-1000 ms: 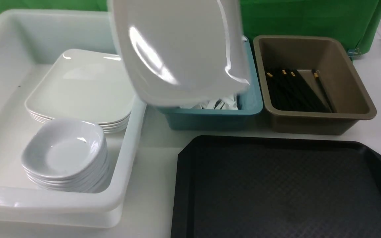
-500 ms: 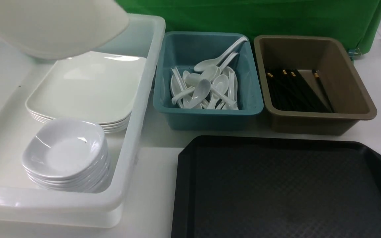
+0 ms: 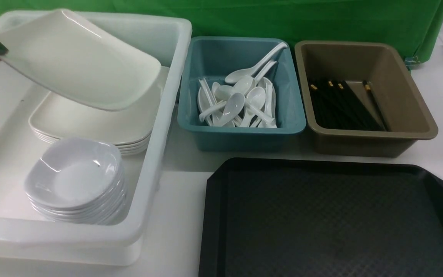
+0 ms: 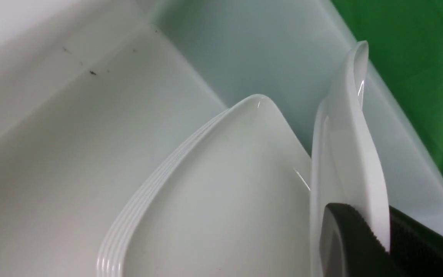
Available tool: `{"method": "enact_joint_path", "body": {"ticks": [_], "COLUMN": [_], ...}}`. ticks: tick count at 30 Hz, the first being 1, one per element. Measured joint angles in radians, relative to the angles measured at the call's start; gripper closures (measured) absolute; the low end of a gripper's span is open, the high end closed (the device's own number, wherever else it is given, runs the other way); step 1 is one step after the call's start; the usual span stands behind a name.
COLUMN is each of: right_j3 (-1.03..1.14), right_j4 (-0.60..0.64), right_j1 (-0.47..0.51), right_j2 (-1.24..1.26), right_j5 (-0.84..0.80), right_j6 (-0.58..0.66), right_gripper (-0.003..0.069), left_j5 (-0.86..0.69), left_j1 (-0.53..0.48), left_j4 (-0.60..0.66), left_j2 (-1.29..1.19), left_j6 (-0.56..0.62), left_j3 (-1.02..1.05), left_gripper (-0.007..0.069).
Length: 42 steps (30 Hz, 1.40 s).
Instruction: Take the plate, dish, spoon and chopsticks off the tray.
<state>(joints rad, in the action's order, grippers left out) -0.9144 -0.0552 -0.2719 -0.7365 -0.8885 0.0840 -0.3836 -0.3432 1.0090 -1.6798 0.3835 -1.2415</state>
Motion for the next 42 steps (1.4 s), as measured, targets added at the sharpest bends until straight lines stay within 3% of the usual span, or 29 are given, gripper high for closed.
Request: {"method": "enact_joint_path", "body": {"ticks": [8,13,18,24,29,32,34,37,42], "right_j3": [0.0,0.0,0.0,0.0,0.0,-0.035,-0.086,-0.14,-0.106], "right_j4": [0.0,0.0,0.0,0.0,0.0,0.0,0.0,-0.001,0.0], "right_j1": [0.0,0.0,0.0,0.0,0.0,0.0,0.0,0.0,0.0], "right_j2": [0.0,0.0,0.0,0.0,0.0,0.0,0.0,0.024,0.163], "right_j5": [0.0,0.0,0.0,0.0,0.0,0.0,0.009,0.1,0.37], "right_j6": [0.0,0.0,-0.001,-0.023,-0.023,-0.023,-0.023,-0.023,-0.028], "right_gripper": [0.0546,0.0542,0.0538,0.0536,0.0536,0.0536,0.0536,0.054,0.0622], "left_j5": [0.019,0.006,-0.022,-0.036,-0.062,-0.077,-0.12,-0.185,-0.292], "left_j1": [0.033,0.033,0.033,0.033,0.033,0.043,0.07,0.116,0.23], "left_j4": [0.013,-0.054,-0.214,-0.423,-0.461,-0.465,-0.465,-0.466,-0.466], "left_j2": [-0.085,-0.105,-0.11,-0.108,-0.071,0.004,0.084,0.188,0.37], "left_j6": [0.0,-0.007,-0.051,-0.129,-0.121,-0.044,0.018,0.078,0.118], "left_j3": [0.001,0.001,0.001,0.001,0.001,0.001,0.001,0.001,0.001], "left_gripper": [0.0598,0.0578,0.0447,0.0207,0.0145,0.0224,0.0391,0.0545,0.0615]}}
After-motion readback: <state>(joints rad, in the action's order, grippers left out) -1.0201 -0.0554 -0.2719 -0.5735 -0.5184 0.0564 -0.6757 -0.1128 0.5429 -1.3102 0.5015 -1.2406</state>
